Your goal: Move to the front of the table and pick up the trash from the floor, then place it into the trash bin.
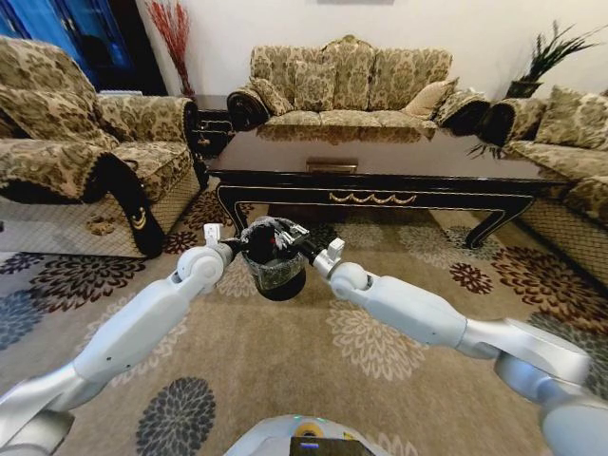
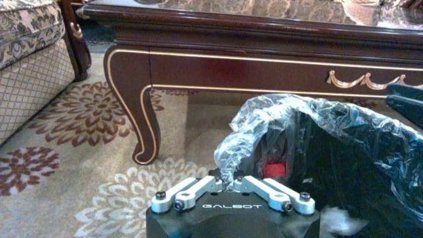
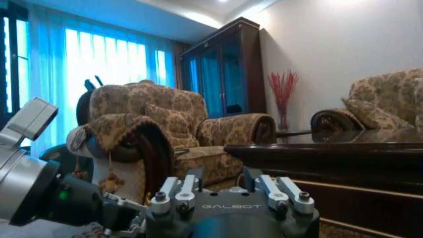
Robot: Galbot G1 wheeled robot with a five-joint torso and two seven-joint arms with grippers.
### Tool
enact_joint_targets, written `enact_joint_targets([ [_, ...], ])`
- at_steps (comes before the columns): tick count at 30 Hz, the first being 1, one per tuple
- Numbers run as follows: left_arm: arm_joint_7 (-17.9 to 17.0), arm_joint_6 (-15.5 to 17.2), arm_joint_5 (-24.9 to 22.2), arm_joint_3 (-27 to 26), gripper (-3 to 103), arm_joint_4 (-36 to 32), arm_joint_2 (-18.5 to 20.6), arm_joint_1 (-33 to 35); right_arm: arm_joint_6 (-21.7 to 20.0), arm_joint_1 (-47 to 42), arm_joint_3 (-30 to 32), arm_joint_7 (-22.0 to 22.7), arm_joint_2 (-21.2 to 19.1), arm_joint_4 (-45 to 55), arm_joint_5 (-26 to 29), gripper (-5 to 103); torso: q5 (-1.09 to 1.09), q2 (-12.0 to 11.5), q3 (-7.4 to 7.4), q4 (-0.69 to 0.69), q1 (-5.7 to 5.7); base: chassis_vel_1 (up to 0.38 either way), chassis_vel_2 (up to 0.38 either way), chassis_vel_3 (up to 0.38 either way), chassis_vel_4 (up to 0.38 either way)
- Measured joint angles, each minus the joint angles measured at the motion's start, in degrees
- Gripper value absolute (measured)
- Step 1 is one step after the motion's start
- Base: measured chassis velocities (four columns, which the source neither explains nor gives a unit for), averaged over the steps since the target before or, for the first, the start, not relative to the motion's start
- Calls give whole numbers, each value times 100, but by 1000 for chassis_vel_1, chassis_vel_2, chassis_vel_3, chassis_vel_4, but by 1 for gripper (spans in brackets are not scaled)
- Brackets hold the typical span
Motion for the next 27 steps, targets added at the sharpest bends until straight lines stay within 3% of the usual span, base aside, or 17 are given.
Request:
enact_joint_targets([
  [1,0,0,0,0,4,0,0,0,0,0,0,0,0,0,0,41,0,0,0,0,0,0,0,0,0],
  [4,-32,-1,-14,-17,4,-17,51,18,0,-56,163,9,-69,53,-3,57,1,0,0,-2,0,0,0,0,0],
  [6,-59,-1,-14,-32,4,-35,68,55,-2,-89,240,39,-80,80,-6,57,1,0,0,-1,0,0,0,0,0],
  [9,-172,-1,38,-293,4,-237,240,566,-113,-380,849,618,-200,229,-189,74,-1,0,-1,3,0,0,0,0,0],
  [11,-189,-1,54,-361,4,-282,270,692,-142,-452,957,763,-230,240,-257,74,1,0,-1,4,0,0,0,0,0],
  [13,-302,-8,88,-622,4,-455,327,1189,-229,-876,1399,1191,-425,234,-534,84,0,0,-2,5,0,0,0,0,0],
  [17,-389,-107,196,-888,4,-599,282,1916,-281,-1729,2052,1411,-692,216,-797,98,5,0,-2,-4,0,0,0,0,0],
  [22,-302,-341,636,-950,4,-474,56,2377,-262,-2417,2677,1453,-873,230,-991,100,0,0,-1,1,0,0,0,0,0],
  [27,-225,-463,829,-952,4,-250,-99,2425,-215,-2771,3006,1440,-931,170,-1157,100,2,0,-1,0,0,0,0,0,0],
])
